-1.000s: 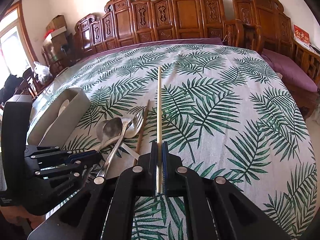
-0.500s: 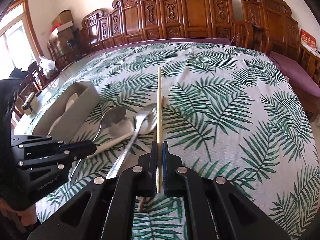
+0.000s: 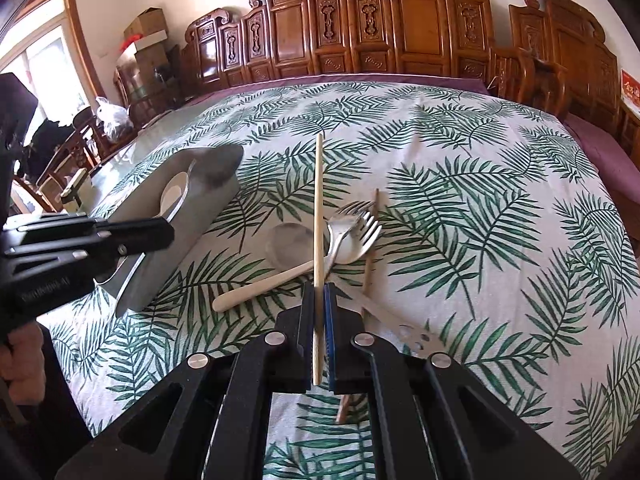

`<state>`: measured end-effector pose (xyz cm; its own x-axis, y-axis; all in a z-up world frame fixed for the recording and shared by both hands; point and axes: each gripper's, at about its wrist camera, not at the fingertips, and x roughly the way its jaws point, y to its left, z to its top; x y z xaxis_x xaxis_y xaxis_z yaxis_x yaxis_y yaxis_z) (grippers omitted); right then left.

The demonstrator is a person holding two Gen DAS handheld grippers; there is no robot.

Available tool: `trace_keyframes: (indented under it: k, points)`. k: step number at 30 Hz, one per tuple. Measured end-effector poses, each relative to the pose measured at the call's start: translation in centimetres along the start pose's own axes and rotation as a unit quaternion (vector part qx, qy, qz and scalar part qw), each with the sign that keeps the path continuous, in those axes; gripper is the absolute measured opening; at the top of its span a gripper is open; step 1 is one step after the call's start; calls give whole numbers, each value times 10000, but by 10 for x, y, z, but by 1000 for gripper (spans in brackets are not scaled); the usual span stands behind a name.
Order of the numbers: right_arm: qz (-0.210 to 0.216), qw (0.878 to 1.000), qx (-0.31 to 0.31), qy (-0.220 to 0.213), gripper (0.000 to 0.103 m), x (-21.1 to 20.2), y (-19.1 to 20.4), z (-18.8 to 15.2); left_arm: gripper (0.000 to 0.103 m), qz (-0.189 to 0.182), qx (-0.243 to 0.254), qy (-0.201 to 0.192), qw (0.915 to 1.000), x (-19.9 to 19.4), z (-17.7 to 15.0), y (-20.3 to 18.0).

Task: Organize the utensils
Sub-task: 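Carry the metal spoon over the grey tray with left tool while right tool holds the chopstick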

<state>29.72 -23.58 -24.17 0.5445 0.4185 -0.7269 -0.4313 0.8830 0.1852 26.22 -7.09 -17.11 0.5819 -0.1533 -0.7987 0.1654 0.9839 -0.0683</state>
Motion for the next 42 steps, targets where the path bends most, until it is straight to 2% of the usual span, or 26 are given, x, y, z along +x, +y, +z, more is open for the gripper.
trace_keyframes:
  k: [7,17,24,28,33,42]
  points:
    - [109,9999,-113,-50,6,-3,17,2,1,16,-67,-61,10000,-11,1,22]
    - [192,9994,-288,-87,6,-6,39,2,1,255,-160,-171,9994,-22,6,69]
    - [250,9990,-348,-119,6,-6,51,0,1,421,-273,-91,9987,-11,6,104]
    - [278,9988,-384,-108,6,-6,58,-1,1,491,-380,-15,9981,0,-5,118]
    - [319,9985,-431,-79,6,-4,65,-2,1,477,-500,186,9974,16,-16,129]
    - [333,9985,-428,-58,6,-3,68,-3,1,537,-432,358,9970,28,-22,124]
